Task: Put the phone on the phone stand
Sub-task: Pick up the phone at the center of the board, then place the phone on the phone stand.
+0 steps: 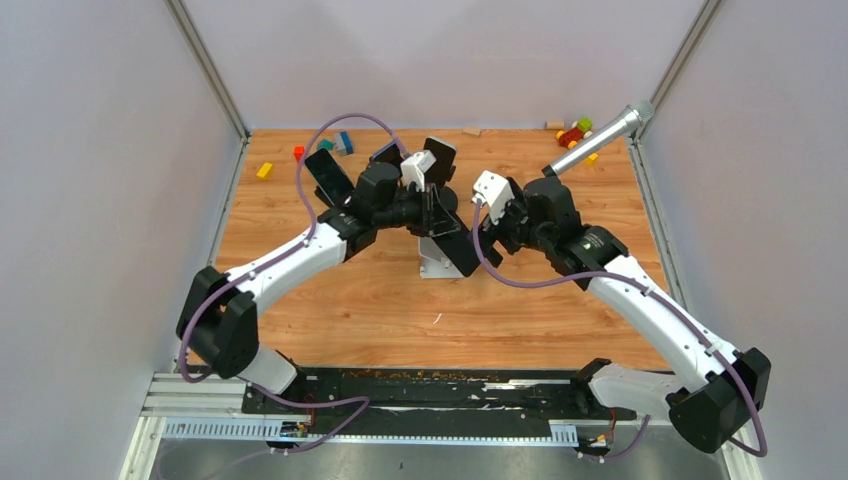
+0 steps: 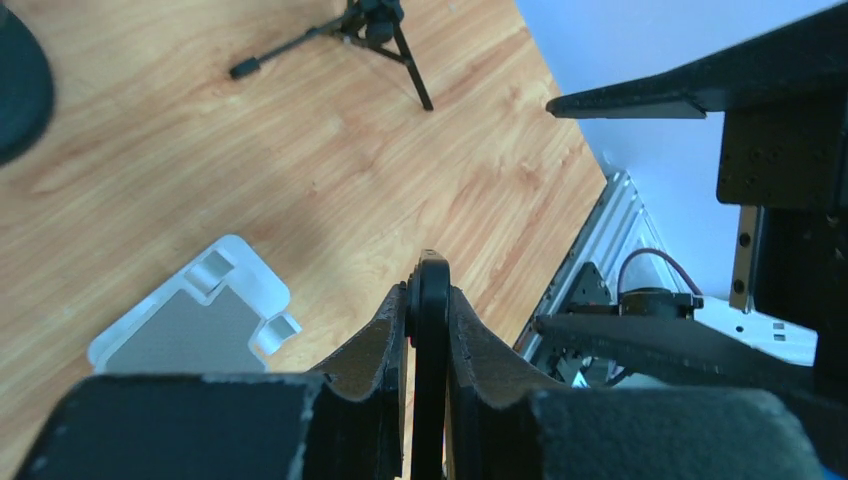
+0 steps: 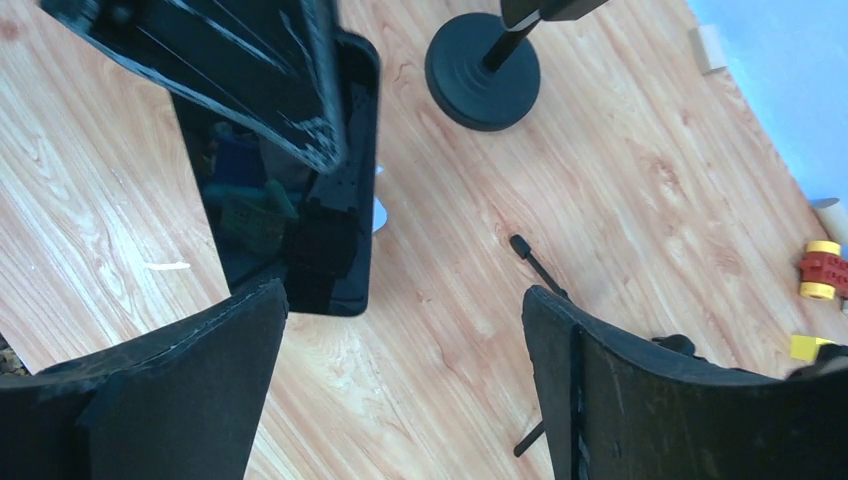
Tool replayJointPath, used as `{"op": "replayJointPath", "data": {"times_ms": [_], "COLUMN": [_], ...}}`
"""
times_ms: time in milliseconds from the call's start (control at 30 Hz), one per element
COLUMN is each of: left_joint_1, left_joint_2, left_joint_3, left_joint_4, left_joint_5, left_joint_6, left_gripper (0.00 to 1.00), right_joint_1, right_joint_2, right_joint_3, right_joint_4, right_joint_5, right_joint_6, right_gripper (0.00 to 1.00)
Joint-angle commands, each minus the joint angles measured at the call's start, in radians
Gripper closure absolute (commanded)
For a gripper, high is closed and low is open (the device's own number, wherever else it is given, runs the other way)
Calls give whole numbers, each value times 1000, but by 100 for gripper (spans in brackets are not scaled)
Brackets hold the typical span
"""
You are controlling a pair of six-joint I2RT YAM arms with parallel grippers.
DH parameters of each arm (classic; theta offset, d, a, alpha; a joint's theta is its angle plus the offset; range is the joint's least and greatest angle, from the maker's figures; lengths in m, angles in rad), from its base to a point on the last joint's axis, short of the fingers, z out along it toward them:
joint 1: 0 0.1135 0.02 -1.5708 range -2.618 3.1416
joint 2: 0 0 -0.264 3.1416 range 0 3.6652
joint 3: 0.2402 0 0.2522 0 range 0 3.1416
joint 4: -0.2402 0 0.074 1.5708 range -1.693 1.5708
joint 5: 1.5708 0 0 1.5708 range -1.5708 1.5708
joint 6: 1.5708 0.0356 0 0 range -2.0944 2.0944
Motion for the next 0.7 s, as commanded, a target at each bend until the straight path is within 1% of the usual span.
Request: {"op": "replayJointPath", "data": {"times_ms": [0, 67, 167, 333, 500, 667], "left_joint_1": [18, 20, 22, 22, 21, 21], "left_joint_2": [-147, -185, -238, -288, -296, -295], "left_joint_3": [-48, -85, -138, -213, -236, -239], "left_joint_4": [106, 132, 148, 197, 186, 157], "left_joint_5": [-88, -120, -228, -263, -334, -405], "left_joint_6": [29, 18, -39, -71, -135, -140], "left_gripper": [100, 100, 100, 100, 100, 100], "right_joint_1": [-30, -42, -51, -59, -64, -69], "right_joint_2": [-54, -69, -93, -104, -92, -95], "right_joint_3": [15, 4, -29, -61, -65, -80], "right_joint_4": [41, 46, 70, 103, 110, 116], "right_joint_5": [20, 11, -1, -2, -11, -21], "right_joint_6": [23, 31, 31, 29, 36, 37], "right_gripper": [11, 10, 10, 7, 7, 7]}}
